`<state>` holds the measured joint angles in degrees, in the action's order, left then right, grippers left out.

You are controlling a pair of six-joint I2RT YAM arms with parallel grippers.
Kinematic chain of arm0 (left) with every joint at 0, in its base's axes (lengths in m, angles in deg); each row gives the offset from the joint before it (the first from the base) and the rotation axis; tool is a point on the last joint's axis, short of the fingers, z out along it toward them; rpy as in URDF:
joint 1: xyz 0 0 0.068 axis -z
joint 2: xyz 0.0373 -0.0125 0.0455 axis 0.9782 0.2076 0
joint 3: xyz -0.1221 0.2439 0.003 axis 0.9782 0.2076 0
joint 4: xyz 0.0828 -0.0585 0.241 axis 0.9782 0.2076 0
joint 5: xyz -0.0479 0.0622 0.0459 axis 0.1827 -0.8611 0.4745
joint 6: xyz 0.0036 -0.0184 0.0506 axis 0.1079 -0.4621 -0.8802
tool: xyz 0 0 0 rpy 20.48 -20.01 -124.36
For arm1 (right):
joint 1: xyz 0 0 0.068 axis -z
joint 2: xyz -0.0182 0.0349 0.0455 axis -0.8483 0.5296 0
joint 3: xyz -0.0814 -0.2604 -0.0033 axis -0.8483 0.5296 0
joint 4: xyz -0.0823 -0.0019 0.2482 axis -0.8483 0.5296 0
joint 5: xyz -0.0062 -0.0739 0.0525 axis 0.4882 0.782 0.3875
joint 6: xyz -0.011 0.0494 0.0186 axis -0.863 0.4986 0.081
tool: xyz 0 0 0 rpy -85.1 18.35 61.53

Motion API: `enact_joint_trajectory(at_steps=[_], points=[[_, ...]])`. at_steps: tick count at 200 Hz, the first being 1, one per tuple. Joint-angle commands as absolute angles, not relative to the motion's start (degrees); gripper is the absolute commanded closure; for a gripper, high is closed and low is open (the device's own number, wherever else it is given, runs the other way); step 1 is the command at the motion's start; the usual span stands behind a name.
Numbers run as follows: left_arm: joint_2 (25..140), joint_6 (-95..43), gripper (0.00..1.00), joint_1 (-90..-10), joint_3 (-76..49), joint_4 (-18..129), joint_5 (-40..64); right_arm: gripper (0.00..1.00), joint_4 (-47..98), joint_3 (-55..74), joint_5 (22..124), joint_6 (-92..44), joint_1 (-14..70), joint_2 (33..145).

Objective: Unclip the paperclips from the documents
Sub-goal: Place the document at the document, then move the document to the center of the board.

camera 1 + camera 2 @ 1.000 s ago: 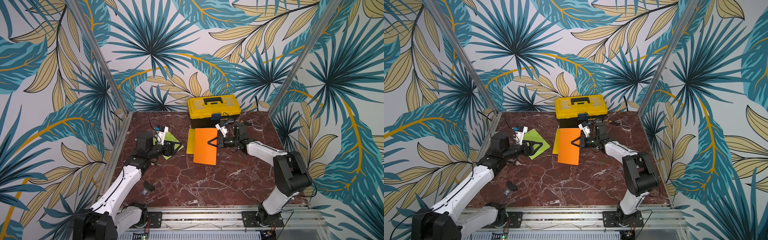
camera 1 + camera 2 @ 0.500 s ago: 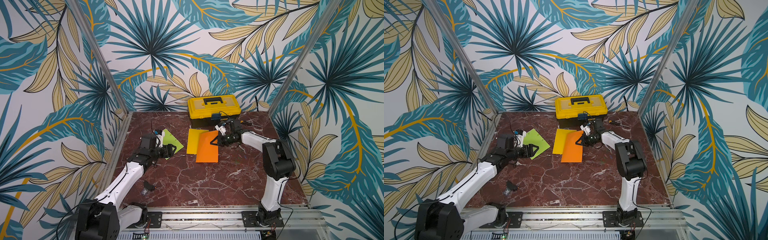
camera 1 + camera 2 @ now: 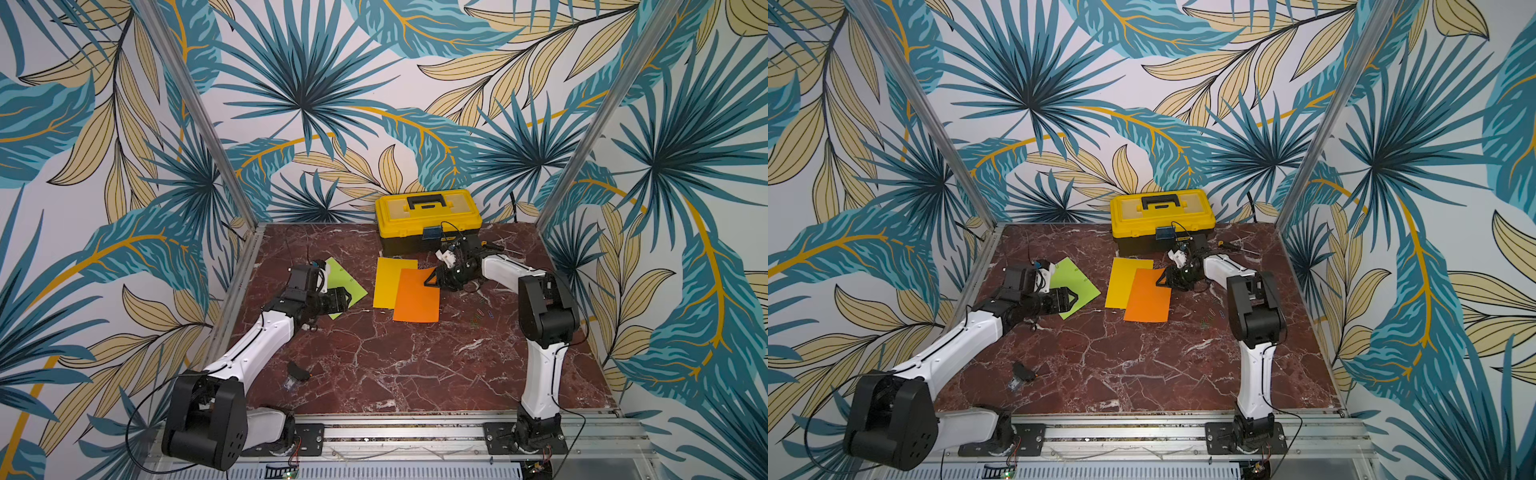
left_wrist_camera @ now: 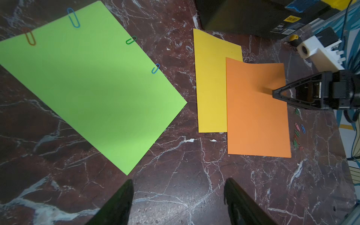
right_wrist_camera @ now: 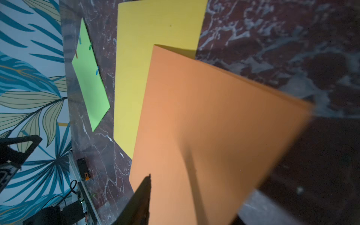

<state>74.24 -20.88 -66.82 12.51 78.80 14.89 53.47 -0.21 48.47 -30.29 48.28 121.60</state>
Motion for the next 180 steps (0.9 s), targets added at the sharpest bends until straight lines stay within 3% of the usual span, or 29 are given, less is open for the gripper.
enact_joint_trajectory(at_steps=[1,30,64,180], points=[[75.7,-20.2,0.25,-67.1,10.1,79.7,13.1,0.45,57.9,-2.2,52.7,-31.9,48.9,121.5],[79.5,-19.9,0.26,-67.1,8.3,80.2,11.4,0.38,60.6,-1.9,58.0,-32.8,49.2,118.6],[85.1,-19.6,0.28,-67.1,5.8,80.4,9.8,0.35,61.1,2.3,60.8,-32.9,49.2,112.8],[100.4,-18.2,0.33,-63.9,-2.7,88.2,1.2,0.32,62.7,11.5,56.6,-33.0,49.1,97.7]])
